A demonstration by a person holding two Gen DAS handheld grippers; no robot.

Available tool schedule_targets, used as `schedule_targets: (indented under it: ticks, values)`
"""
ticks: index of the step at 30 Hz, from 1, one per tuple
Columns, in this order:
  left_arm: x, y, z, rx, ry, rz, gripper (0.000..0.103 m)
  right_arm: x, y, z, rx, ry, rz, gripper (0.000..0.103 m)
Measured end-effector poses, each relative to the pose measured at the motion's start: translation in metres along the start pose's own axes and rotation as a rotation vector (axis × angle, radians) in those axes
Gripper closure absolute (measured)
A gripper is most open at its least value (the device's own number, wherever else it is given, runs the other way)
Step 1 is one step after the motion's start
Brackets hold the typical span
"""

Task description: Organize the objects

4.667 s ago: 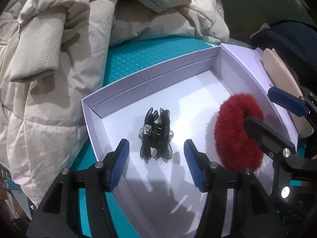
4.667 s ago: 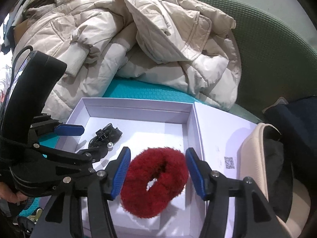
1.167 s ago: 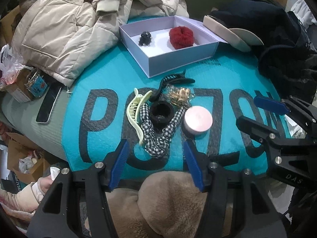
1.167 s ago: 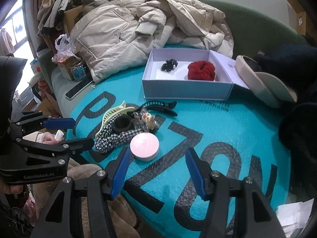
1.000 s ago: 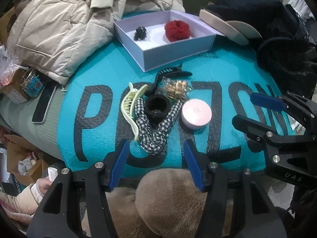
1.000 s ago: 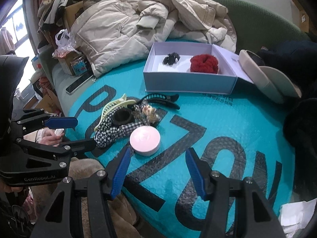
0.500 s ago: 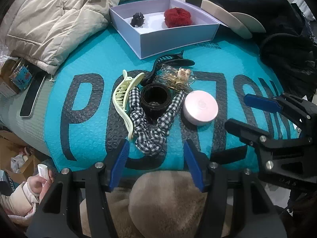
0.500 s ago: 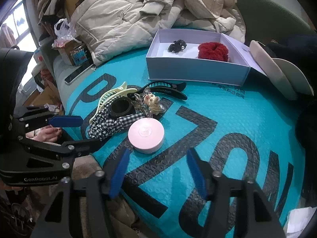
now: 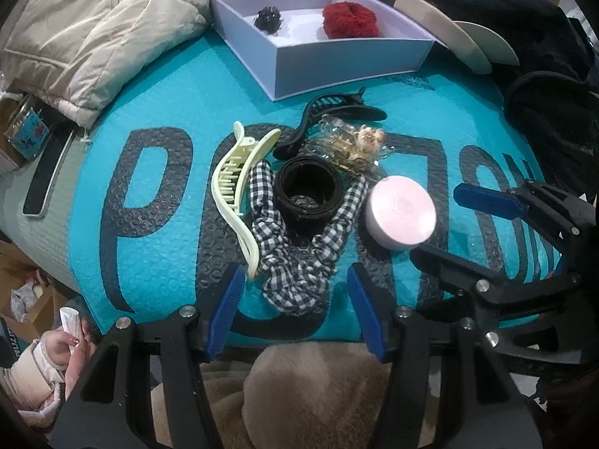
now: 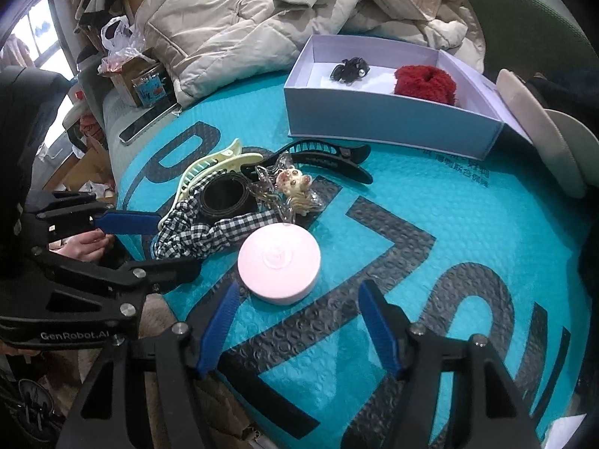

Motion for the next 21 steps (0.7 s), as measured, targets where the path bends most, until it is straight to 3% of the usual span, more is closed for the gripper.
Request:
schedule_targets:
  ticks: [5, 11, 13, 15, 17, 21]
  values:
    - [0.001, 0.004, 0.009, -0.004, 0.017, -0.014, 0.048, -0.001, -0.001, 0.01, -0.013, 0.013, -0.002, 0.036]
    - [-0.002, 0.006, 0.007, 0.001, -0.006, -0.02, 0.064, -0.002, 0.0, 0.017, -0.023, 0.014, -0.012, 0.036]
    - [-0.001, 0.006, 0.005, 0.003, -0.009, -0.022, 0.068, -0.002, 0.0, 0.017, -0.019, 0.012, -0.007, 0.039]
    - [0.001, 0.007, 0.003, 0.013, -0.008, -0.027, 0.071, -0.002, 0.0, 0.015, -0.031, 0.002, -0.001, 0.051]
    - [0.003, 0.007, 0.001, 0.019, -0.004, -0.034, 0.072, -0.002, 0.0, 0.014, -0.033, 0.001, 0.004, 0.055]
    - [0.009, 0.007, -0.005, 0.021, 0.0, -0.035, 0.074, 0.002, -0.002, 0.011, -0.028, -0.001, 0.011, 0.056]
Point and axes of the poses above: each gripper's, at about its wrist camera, not at the fingertips, and z roughly the way its jaws point, y to its left, x to its underside, the point moved 7 cm from there along z, roughly the way its jaws point, and after that the axes turned 10 degrees about -z, right-handed, at the moved point
